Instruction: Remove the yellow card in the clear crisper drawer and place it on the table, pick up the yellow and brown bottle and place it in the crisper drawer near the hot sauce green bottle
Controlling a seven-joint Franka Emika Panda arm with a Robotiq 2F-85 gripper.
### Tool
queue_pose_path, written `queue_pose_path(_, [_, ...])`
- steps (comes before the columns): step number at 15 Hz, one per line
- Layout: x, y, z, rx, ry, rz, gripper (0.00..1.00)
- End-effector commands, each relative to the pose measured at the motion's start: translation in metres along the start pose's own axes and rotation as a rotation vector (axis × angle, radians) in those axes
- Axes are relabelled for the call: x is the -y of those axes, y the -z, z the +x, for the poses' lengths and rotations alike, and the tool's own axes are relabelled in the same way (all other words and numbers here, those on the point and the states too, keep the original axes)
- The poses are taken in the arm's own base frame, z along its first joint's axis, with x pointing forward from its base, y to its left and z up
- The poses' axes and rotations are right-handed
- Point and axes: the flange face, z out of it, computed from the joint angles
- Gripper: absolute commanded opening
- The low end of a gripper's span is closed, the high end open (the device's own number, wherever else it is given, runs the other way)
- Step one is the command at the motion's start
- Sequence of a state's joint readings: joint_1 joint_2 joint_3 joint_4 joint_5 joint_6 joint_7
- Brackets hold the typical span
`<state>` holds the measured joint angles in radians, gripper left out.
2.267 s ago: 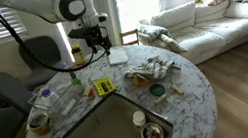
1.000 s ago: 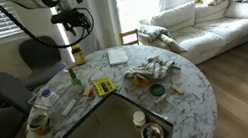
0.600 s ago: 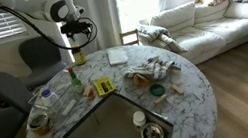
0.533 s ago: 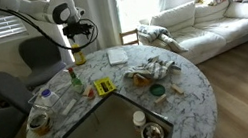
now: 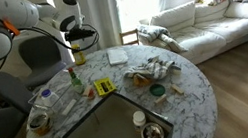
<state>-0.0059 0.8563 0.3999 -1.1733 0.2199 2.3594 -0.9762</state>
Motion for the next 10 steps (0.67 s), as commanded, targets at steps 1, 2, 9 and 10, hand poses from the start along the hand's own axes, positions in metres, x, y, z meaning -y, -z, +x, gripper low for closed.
queue_pose_path(1, [-0.006,-0.024,-0.002,-0.037,0.058,0.097,1.0])
queue_pose_path(2, [-0.007,-0.026,-0.001,-0.037,0.073,0.115,1.0])
queue_pose_path(9, [-0.009,-0.047,-0.005,-0.077,0.119,0.207,1.0])
queue_pose_path(10, [-0.009,-0.05,-0.007,-0.077,0.122,0.216,1.0])
